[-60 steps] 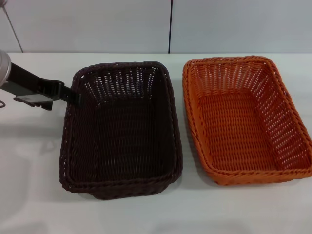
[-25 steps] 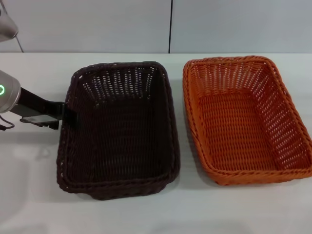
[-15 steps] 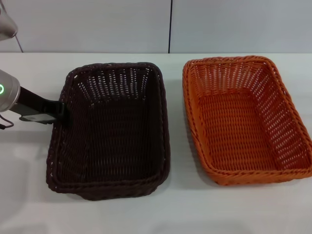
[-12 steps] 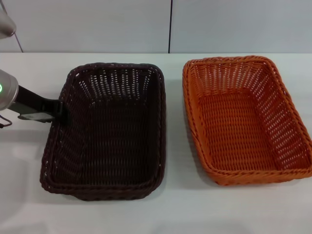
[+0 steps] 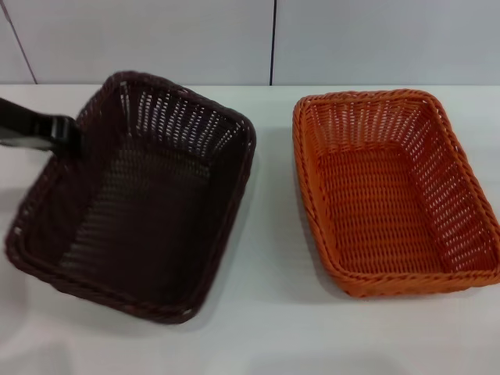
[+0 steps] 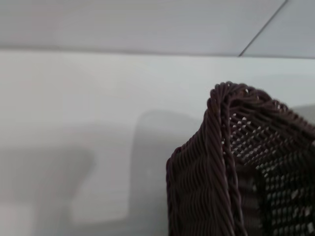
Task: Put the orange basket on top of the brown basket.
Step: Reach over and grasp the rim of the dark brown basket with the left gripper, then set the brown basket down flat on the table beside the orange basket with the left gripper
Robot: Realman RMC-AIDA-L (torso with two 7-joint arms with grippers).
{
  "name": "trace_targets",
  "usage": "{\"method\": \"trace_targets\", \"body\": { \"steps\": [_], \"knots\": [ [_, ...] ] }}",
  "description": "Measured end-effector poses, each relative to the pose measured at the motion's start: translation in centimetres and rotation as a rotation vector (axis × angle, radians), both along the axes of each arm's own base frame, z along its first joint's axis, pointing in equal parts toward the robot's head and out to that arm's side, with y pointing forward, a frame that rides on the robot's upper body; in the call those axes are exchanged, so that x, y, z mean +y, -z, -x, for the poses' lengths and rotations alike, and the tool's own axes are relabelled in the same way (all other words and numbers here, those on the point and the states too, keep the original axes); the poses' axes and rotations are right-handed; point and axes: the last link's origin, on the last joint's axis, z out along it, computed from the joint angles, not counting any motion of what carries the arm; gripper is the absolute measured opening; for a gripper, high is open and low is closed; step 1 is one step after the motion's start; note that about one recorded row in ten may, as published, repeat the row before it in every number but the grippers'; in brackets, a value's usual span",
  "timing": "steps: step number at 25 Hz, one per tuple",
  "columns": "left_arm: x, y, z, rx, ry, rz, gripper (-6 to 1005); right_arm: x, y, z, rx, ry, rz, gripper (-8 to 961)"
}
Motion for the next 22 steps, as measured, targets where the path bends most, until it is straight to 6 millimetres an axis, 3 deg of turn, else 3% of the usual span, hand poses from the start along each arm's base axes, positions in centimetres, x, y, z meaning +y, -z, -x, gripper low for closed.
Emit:
{"method": "trace_targets", "body": {
  "steps": [5,10,20,22],
  "knots": [
    [-0.4,-2.8,-1.5,0.0,0.15,0.068,203,0.1,-0.1,0.0,0.0,-0.002,-0.002,555],
    [-0.9,-3.7,-2.8,0.013,0.286,0.195,202,0.1,-0.3,0.1,-0.001,-0.006,-0.005,555],
    [-0.4,-0.1,-3.4,0.034,0.359,0.416,221,-0.2,0.1,-0.1,0.007,-0.003,-0.004,555],
    [0.0,2.5,-4.0,0.055,0.397,0.509,227,-0.3,0.2,-0.1,0.009,-0.002,-0.003,555]
  ]
}}
